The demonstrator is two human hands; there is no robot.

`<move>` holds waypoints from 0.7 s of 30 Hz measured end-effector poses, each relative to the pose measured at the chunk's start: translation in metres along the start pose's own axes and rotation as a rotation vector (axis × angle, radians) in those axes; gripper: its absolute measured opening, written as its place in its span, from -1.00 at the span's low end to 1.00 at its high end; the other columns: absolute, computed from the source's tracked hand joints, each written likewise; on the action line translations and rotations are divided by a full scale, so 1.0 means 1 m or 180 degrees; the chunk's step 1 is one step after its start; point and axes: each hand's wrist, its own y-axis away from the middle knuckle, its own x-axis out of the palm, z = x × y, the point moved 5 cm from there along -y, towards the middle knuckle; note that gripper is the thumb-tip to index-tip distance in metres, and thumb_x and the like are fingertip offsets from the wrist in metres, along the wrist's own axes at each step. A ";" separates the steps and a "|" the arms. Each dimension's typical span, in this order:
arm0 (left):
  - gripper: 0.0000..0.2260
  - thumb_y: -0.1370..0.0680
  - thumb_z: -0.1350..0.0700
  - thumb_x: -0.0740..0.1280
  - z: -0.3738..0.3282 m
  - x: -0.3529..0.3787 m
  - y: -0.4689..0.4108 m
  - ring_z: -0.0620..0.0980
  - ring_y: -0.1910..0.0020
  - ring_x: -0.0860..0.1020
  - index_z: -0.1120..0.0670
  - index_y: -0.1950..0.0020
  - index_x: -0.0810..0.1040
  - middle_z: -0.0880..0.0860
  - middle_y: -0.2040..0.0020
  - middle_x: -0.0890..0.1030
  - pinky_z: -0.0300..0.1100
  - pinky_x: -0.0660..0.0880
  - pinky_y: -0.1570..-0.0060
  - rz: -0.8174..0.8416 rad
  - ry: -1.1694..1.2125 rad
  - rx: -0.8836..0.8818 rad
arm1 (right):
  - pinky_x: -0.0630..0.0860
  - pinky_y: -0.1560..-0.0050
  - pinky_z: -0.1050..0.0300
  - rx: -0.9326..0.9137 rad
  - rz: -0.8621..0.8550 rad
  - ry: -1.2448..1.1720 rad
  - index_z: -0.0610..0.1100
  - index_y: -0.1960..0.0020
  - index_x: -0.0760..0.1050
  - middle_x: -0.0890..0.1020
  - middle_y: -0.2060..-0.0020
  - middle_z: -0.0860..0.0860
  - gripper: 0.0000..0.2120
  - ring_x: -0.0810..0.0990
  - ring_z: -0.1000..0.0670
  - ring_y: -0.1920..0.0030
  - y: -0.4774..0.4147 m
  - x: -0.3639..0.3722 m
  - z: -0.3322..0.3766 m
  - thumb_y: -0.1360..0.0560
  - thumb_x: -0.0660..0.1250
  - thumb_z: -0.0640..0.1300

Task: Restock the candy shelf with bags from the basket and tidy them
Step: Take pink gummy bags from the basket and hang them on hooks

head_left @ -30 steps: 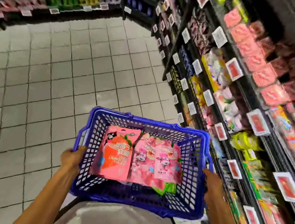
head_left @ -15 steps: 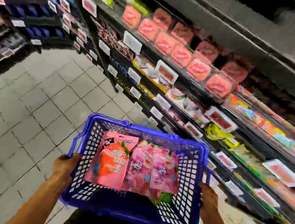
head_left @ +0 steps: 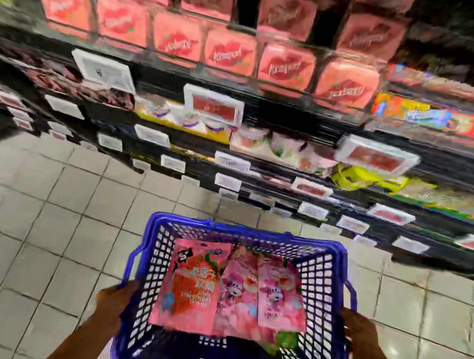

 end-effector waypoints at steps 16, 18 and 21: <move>-0.85 -0.51 0.26 0.40 0.020 0.087 -0.233 0.12 0.31 0.50 0.32 -0.02 0.55 0.19 0.23 0.58 -0.11 0.43 0.26 0.0694 -0.0594 0.0133 | 0.39 0.32 0.09 0.0116 -0.0486 -0.0763 -0.36 0.03 0.52 0.57 0.44 -0.11 -0.92 0.45 -0.13 0.34 -0.152 0.132 -0.078 -0.48 0.34 -0.39; -0.82 -0.52 0.23 0.39 0.021 0.097 -0.250 0.10 0.30 0.47 0.30 -0.06 0.55 0.18 0.20 0.57 -0.10 0.39 0.27 0.0820 -0.0661 0.0138 | 0.43 0.40 0.16 0.0120 -0.0306 -0.0871 -0.30 0.15 0.50 0.57 0.58 0.00 -0.92 0.48 -0.08 0.41 -0.167 0.141 -0.083 -0.52 0.28 -0.38; -0.79 -0.54 0.19 0.37 0.020 0.108 -0.271 0.07 0.26 0.47 0.26 -0.13 0.54 0.19 0.10 0.56 -0.14 0.38 0.25 0.1038 -0.0693 0.0165 | 0.44 0.46 0.22 0.0074 -0.0196 -0.0943 -0.24 0.17 0.51 0.57 0.59 0.01 -0.86 0.53 -0.04 0.49 -0.183 0.151 -0.084 -0.55 0.25 -0.35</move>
